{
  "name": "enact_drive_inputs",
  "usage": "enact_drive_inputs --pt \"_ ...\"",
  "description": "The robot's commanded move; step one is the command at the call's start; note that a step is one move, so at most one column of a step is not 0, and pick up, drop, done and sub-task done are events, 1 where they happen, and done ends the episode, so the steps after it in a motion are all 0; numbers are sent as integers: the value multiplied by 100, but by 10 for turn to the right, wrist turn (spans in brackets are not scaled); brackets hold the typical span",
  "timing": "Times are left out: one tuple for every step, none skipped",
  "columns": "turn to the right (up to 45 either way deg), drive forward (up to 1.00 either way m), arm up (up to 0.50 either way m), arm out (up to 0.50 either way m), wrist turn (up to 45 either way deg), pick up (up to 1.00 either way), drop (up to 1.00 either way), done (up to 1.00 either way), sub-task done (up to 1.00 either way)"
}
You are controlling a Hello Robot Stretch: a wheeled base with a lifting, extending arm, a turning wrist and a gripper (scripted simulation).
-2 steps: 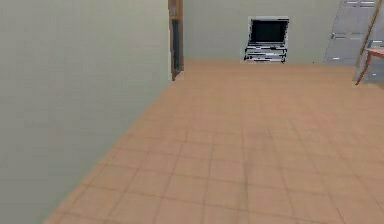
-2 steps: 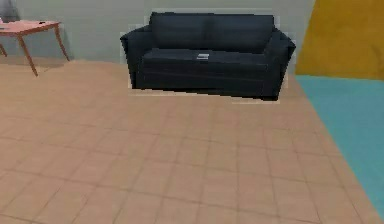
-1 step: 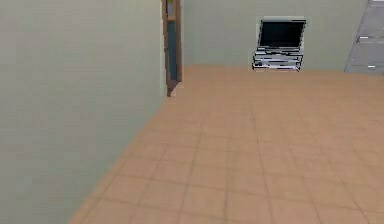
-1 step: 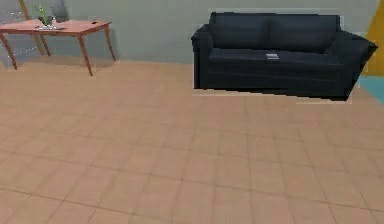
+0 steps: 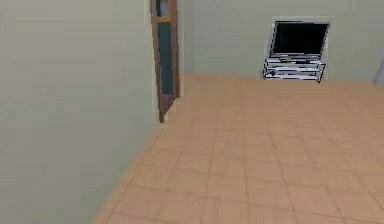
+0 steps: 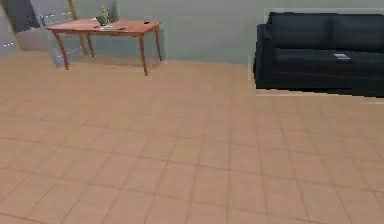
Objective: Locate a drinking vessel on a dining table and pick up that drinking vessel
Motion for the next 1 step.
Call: enact_drive_inputs --pt "0 100 0 0 0 0 0 0 0"
